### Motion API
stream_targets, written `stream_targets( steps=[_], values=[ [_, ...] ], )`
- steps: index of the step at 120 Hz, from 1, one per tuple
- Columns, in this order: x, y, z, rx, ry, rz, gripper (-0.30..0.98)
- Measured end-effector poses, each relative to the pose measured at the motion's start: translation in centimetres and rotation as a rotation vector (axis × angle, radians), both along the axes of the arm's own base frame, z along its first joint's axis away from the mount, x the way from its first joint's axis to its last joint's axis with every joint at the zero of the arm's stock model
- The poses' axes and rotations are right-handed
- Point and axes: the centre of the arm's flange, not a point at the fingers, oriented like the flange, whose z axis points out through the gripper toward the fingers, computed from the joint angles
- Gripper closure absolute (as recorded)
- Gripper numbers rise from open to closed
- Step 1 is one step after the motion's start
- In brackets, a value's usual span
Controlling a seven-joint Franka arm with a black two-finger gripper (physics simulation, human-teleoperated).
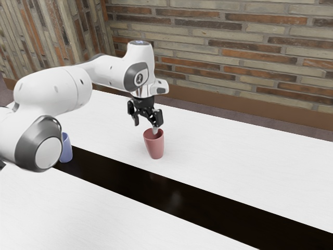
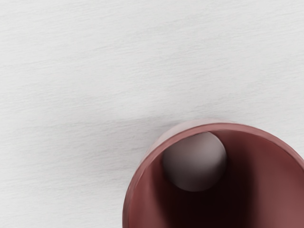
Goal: Place the right cup onto the left cup
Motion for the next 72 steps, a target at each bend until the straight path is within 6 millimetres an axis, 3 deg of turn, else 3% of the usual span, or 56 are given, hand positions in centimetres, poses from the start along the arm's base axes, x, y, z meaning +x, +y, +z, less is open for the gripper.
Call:
stream_targets(
  steps=[72],
  values=[
    [0.2,0.0,-3.7,0.003,0.019,0.008,0.03]
  ],
)
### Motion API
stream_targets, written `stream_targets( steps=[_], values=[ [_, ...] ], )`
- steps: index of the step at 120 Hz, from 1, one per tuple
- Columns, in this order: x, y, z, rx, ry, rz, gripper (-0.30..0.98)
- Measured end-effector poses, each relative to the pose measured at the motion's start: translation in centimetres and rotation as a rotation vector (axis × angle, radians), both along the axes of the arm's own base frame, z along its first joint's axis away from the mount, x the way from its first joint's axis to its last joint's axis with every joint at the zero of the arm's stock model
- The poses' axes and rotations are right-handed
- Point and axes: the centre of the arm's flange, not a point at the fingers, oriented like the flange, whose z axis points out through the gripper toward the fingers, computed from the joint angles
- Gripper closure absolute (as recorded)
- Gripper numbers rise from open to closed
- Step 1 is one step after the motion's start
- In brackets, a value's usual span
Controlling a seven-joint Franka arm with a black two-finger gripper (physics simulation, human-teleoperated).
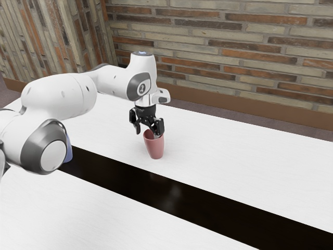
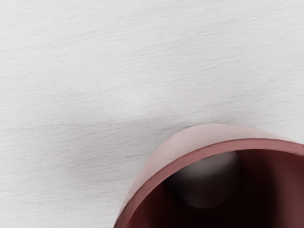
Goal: Place the right cup onto the left cup
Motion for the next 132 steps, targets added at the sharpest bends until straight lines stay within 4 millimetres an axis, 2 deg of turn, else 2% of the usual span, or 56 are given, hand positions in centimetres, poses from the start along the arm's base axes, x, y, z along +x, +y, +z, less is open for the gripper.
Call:
stream_targets(
  steps=[25,45,58,86,111,132],
  values=[
    [0.0,-0.1,0.0,-0.001,-0.003,0.003,0.49],
    [0.1,-0.4,0.1,-0.003,-0.007,0.006,0.67],
    [0.1,-0.6,0.4,-0.002,-0.011,0.007,0.73],
    [-0.5,-0.9,4.4,-0.003,-0.047,0.008,0.77],
    [-4.5,0.3,7.6,-0.013,-0.015,0.031,0.78],
    [-8.0,2.6,11.2,-0.014,-0.016,0.063,0.78]
  ],
)
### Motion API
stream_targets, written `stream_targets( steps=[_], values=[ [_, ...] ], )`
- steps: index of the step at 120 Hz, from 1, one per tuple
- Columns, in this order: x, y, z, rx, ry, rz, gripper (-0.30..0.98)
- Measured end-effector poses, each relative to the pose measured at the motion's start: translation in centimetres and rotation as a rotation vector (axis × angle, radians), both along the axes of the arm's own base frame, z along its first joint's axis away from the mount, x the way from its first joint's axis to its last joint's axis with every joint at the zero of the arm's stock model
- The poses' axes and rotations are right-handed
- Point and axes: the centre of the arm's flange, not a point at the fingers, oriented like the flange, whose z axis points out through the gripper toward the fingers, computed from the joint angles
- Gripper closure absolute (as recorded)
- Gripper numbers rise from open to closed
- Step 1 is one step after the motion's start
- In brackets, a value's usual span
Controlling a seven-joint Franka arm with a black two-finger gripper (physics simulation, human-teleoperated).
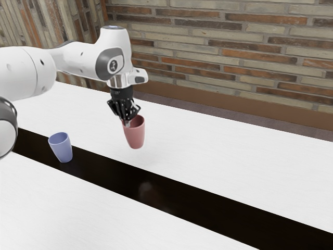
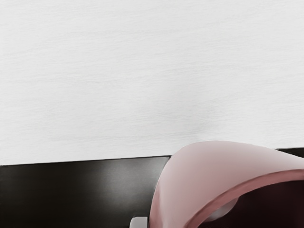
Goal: Place the right cup onto the left cup
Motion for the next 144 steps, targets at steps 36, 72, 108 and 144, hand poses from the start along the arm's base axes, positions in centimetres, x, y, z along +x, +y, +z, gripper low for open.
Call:
stream_targets(
  steps=[36,72,108,144],
  values=[
    [-3.5,9.1,3.8,0.041,0.006,0.138,0.79],
    [-6.5,17.4,6.0,0.068,0.025,0.243,0.79],
    [-9.1,22.9,5.9,0.075,0.060,0.295,0.79],
    [-11.2,27.1,6.3,0.075,0.066,0.324,0.79]
  ],
)
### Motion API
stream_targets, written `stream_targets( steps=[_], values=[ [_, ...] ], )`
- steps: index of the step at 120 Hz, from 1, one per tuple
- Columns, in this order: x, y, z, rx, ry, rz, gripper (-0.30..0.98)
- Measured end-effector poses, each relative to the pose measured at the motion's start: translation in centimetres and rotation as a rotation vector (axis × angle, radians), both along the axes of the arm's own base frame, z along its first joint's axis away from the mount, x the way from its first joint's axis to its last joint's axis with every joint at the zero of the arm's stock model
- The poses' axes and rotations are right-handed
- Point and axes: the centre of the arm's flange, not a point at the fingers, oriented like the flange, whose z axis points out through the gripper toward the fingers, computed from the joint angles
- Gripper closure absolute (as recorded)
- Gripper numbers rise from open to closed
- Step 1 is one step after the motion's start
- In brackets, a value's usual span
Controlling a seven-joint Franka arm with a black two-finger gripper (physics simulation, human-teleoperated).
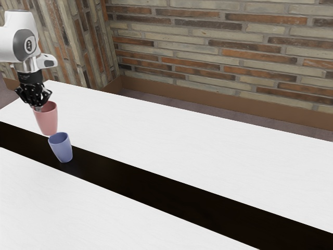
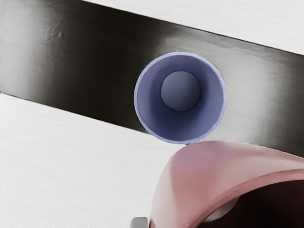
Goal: Place the right cup onto the left cup
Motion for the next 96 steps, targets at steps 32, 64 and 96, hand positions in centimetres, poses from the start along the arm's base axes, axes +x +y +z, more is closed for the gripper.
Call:
stream_targets(
  steps=[32,64,96],
  values=[
    [1.2,2.0,-0.6,-0.011,0.007,-0.015,0.79],
    [3.0,2.9,-1.2,-0.017,0.024,-0.042,0.79],
    [4.3,3.2,-2.9,-0.032,0.047,-0.072,0.79]
  ],
)
